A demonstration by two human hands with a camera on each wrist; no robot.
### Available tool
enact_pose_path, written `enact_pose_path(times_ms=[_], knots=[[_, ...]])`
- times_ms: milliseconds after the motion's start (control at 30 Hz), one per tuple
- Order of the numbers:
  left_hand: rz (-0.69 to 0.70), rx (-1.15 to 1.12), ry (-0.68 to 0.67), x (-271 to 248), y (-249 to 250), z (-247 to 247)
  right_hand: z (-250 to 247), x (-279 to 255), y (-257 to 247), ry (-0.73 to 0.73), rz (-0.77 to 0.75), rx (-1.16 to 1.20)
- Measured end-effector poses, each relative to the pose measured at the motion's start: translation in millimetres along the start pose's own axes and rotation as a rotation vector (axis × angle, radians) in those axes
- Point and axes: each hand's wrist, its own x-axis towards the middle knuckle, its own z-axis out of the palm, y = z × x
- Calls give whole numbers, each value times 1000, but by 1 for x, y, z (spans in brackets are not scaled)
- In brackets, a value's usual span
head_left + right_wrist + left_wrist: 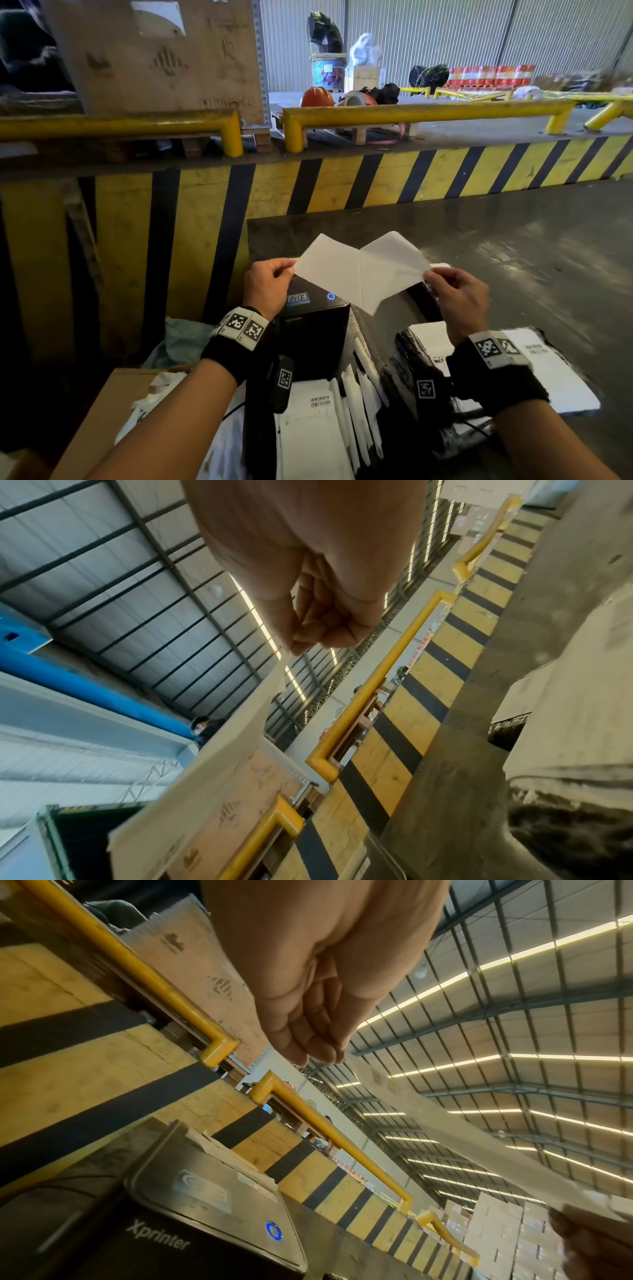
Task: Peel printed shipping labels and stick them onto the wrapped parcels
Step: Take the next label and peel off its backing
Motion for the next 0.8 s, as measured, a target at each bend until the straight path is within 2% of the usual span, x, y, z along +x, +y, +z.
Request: enact_pose_path(times_ms=[167,400,500,633,733,800], knots=[[-25,14,97,12,-18,-20,-12,14,-1,127,-7,84],[-76,112,169,20,-38,-58,-13,17,-15,96,-138,-6],[-64,129,155,18,-38,-70,-5,15,-17,-17,-130,-88],[-80,-18,30,8,-32,-66,17,-11,-8,-209,-133,-277],[-107,-120,-52,2,-27,-55,37,-40,18,-345,-47,-436],[-112,-105,-93,-3,-28,-47,49,-56,45,-411,47,-561]])
